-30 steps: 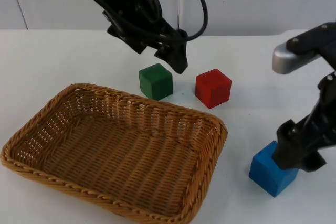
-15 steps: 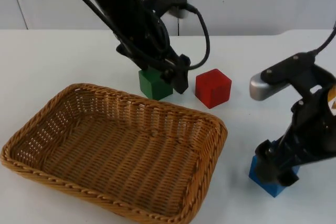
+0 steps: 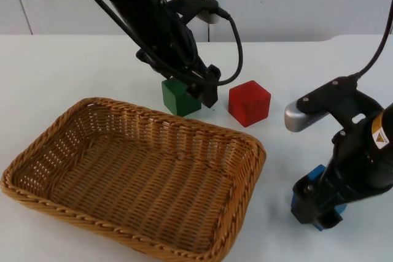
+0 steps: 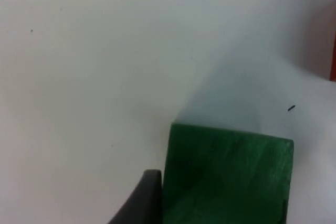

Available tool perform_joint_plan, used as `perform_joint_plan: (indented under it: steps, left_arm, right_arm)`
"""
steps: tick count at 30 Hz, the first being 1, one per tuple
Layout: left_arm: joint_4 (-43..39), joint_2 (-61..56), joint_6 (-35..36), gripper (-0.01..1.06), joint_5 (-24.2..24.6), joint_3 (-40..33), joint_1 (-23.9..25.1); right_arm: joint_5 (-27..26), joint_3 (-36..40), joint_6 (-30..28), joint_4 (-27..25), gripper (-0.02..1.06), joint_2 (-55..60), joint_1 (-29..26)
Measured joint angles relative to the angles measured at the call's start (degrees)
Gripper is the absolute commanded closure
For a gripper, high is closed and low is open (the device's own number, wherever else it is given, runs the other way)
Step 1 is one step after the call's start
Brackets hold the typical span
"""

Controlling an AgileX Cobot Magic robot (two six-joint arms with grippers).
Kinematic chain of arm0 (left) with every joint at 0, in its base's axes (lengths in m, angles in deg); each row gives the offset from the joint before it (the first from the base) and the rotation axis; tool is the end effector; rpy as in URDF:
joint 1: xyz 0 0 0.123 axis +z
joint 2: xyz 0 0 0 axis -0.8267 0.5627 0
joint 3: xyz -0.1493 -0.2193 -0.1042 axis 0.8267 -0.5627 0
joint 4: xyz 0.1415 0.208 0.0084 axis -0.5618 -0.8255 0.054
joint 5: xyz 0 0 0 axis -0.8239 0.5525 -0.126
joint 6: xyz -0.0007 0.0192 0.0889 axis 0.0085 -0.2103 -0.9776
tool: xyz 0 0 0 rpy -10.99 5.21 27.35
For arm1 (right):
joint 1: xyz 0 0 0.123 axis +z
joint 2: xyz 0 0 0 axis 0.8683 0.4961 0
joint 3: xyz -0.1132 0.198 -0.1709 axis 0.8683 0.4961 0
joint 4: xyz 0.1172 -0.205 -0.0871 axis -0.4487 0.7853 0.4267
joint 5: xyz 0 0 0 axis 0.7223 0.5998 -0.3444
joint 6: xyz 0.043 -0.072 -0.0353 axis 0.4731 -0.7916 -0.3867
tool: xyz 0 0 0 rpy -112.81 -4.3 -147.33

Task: Pick up one cube with each hand and place exactly two cubes into the same basket, leaving the remaining cube outside.

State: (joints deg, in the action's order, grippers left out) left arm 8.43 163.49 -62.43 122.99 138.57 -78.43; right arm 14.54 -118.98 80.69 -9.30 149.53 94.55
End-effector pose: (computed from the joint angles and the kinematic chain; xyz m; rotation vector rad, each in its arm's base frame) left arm 0.4479 -0.2040 0.1177 1.0927 2.4961 -0.2373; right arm 0.2535 0.1677 0.1070 -0.9082 2.5920 0.0781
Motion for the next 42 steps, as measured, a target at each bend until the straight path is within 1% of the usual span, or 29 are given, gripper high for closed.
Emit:
perform_joint_plan:
  steps: [10,12,20,26,35,39,41,42]
  left_arm:
    - [-1.5,-0.6,0.0,0.0,0.1,0.0,0.0]
    - [-2.1,-0.9,0.0,0.0,-0.3,0.0,0.0]
    - [-3.5,-0.4,-0.9,0.0,-4.8,0.0,0.0]
    - [-4.5,1.1,-1.3,0.0,-5.9,0.0,0.7]
    - [-4.5,2.7,-1.5,0.0,-6.3,0.0,1.4]
    - [-4.5,3.1,-1.8,0.0,-7.1,0.0,1.4]
    - [-4.5,3.1,-1.8,0.0,-7.3,0.0,1.4]
    - [-4.5,3.3,-1.9,0.0,-7.5,0.0,1.5]
  right_arm:
    - [-0.2,0.0,0.0,0.1,0.02,0.0,0.0]
    - [-0.2,0.0,0.0,0.1,0.02,0.0,0.0]
    - [-0.5,0.0,0.0,0.1,0.02,0.0,0.0]
    - [-1.3,0.0,0.0,0.1,0.02,0.0,0.0]
    - [-1.4,0.0,0.0,0.2,0.02,0.0,0.0]
    - [-1.5,0.0,0.0,0.3,0.06,0.0,0.0]
    - [-1.5,0.0,0.0,0.3,0.16,0.0,0.0]
    - [-1.5,0.0,0.0,0.3,0.16,0.0,0.0]
